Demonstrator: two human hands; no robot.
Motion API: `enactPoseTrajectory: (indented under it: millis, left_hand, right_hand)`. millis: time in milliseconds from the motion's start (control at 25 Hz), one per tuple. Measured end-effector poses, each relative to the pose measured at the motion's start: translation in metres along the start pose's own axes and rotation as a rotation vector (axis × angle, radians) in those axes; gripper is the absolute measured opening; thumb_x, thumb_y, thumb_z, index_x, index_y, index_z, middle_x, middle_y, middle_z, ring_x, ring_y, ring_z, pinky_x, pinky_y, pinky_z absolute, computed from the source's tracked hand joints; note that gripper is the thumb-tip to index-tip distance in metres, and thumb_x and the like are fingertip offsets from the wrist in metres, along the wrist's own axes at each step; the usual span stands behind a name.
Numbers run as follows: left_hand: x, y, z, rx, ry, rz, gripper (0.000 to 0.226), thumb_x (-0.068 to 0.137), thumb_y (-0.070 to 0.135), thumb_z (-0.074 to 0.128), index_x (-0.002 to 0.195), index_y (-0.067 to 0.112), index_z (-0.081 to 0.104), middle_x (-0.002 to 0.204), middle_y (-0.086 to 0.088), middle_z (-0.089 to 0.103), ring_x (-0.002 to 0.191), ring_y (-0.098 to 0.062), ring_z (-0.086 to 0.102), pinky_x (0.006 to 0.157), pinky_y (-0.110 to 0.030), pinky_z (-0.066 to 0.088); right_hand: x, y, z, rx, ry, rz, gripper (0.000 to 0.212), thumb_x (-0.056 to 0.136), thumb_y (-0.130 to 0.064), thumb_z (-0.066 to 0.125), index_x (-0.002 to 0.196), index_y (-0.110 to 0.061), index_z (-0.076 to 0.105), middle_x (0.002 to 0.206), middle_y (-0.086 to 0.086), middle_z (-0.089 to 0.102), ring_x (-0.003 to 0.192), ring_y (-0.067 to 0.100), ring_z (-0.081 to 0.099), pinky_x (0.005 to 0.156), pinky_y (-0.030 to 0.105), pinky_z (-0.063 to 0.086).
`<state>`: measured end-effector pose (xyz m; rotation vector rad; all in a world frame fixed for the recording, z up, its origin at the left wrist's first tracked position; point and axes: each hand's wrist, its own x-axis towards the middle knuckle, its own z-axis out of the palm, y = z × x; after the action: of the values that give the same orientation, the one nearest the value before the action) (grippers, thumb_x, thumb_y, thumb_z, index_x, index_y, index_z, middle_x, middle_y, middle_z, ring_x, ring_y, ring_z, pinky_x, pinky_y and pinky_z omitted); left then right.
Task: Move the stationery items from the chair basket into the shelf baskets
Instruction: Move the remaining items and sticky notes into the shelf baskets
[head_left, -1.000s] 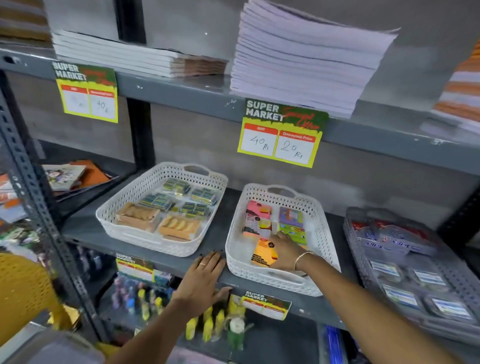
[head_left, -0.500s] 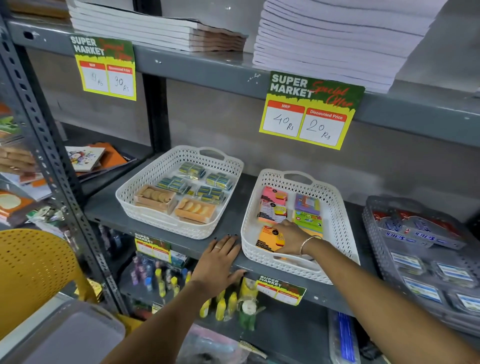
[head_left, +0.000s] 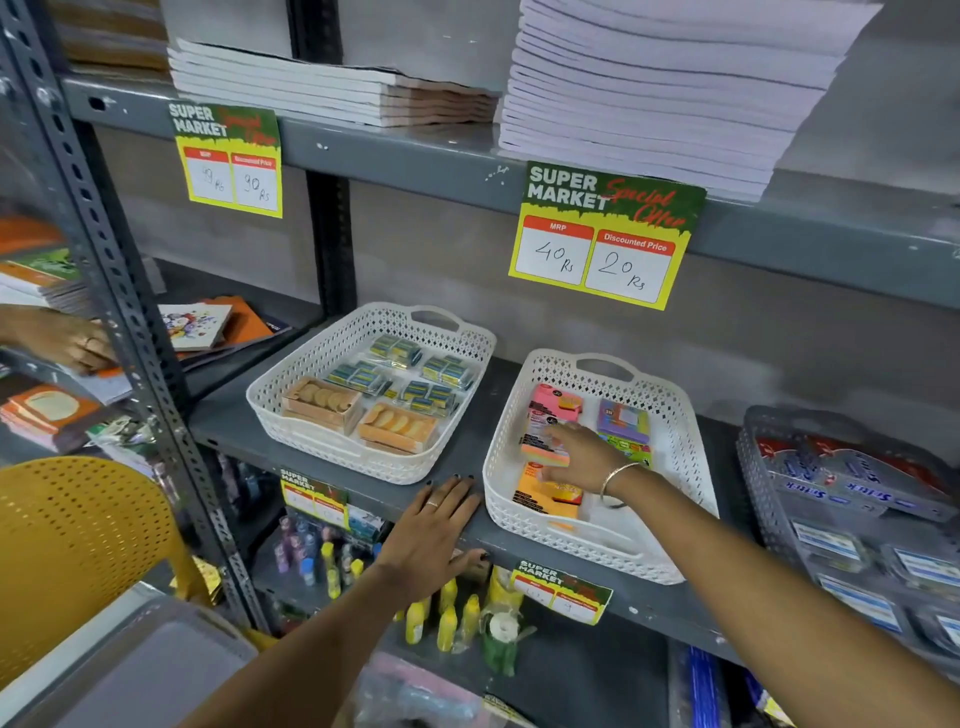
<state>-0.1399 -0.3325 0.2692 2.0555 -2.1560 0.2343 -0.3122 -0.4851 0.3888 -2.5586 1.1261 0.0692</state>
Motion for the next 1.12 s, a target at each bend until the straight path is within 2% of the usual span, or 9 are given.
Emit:
enactPoseTrajectory:
  millis: [80,200,400,560,720,840,1000,1120]
  left_hand:
    - [-0.016,-0.007,-0.004,0.020,0.010,-0.009,0.068,0.090,0.062,0.024,0.133,0.014,0.047,0.139,-0.007,0.049,0.129,-0.022,0.042,0.106,-0.039,0.033]
    - [-0.056,-0.020,-0.012,0.066,0.054,-0.049,0.066,0.091,0.060,0.026,0.134,0.012,0.039,0.143,-0.008,0.042,0.133,-0.023,0.030,0.111,-0.038,0.010]
    - [-0.148,-0.068,-0.010,0.080,-0.039,-0.271,0.071,0.094,0.061,0.017,0.139,0.010,0.032,0.149,-0.009,0.030,0.138,-0.025,0.020,0.109,-0.042,0.009]
    - [-0.237,-0.118,0.003,-0.011,-0.117,-0.476,0.071,0.093,0.063,0.019,0.139,0.010,0.030,0.147,-0.009,0.031,0.135,-0.025,0.023,0.108,-0.039,0.009]
    - [-0.322,-0.148,0.039,-0.125,-0.239,-0.642,0.077,0.091,0.067,0.023,0.138,0.008,0.041,0.147,-0.012,0.033,0.134,-0.026,0.025,0.110,-0.042,0.008]
    - [-0.381,-0.155,0.076,-0.197,-0.352,-0.756,0.081,0.090,0.068,0.018,0.133,0.007,0.049,0.143,-0.016,0.041,0.134,-0.029,0.029,0.107,-0.048,0.012]
    - [-0.436,-0.146,0.128,-0.235,-0.457,-0.875,0.085,0.090,0.068,0.010,0.129,0.006,0.054,0.139,-0.016,0.046,0.129,-0.033,0.040,0.107,-0.049,0.009]
    - [-0.454,-0.135,0.162,-0.283,-0.508,-0.939,0.085,0.090,0.068,0.010,0.128,0.007,0.056,0.139,-0.016,0.046,0.129,-0.033,0.040,0.101,-0.053,0.019]
  right_hand:
    - [0.007,-0.019,-0.010,0.068,0.117,-0.083,0.048,0.083,-0.024,0.064,0.127,-0.016,0.047,0.129,0.012,0.055,0.118,0.026,0.053,0.098,0.035,0.044]
    - [0.023,-0.071,-0.016,0.156,0.268,-0.232,0.031,0.082,-0.017,0.062,0.113,-0.014,0.058,0.105,0.011,0.065,0.095,0.024,0.060,0.086,0.037,0.050]
    - [0.043,-0.203,0.003,0.218,0.364,-0.520,0.023,0.081,-0.014,0.060,0.104,-0.014,0.061,0.091,0.007,0.068,0.085,0.025,0.062,0.077,0.041,0.052]
    - [0.057,-0.309,0.068,0.157,0.202,-0.708,0.026,0.083,-0.015,0.059,0.109,-0.013,0.059,0.096,0.009,0.066,0.090,0.029,0.061,0.077,0.044,0.052]
    - [0.072,-0.374,0.157,0.086,0.015,-0.728,0.030,0.084,-0.019,0.058,0.114,-0.014,0.056,0.105,0.013,0.064,0.097,0.031,0.061,0.079,0.044,0.053]
    - [0.086,-0.402,0.234,0.025,-0.161,-0.743,0.031,0.083,-0.016,0.058,0.114,-0.010,0.055,0.105,0.015,0.063,0.100,0.034,0.060,0.079,0.045,0.052]
    - [0.106,-0.412,0.339,-0.031,-0.376,-0.754,0.039,0.083,-0.015,0.061,0.120,-0.006,0.053,0.117,0.020,0.059,0.109,0.036,0.056,0.088,0.046,0.050]
    - [0.115,-0.411,0.402,-0.114,-0.496,-0.779,0.045,0.085,-0.015,0.060,0.128,-0.009,0.047,0.129,0.016,0.053,0.120,0.032,0.050,0.093,0.043,0.045]
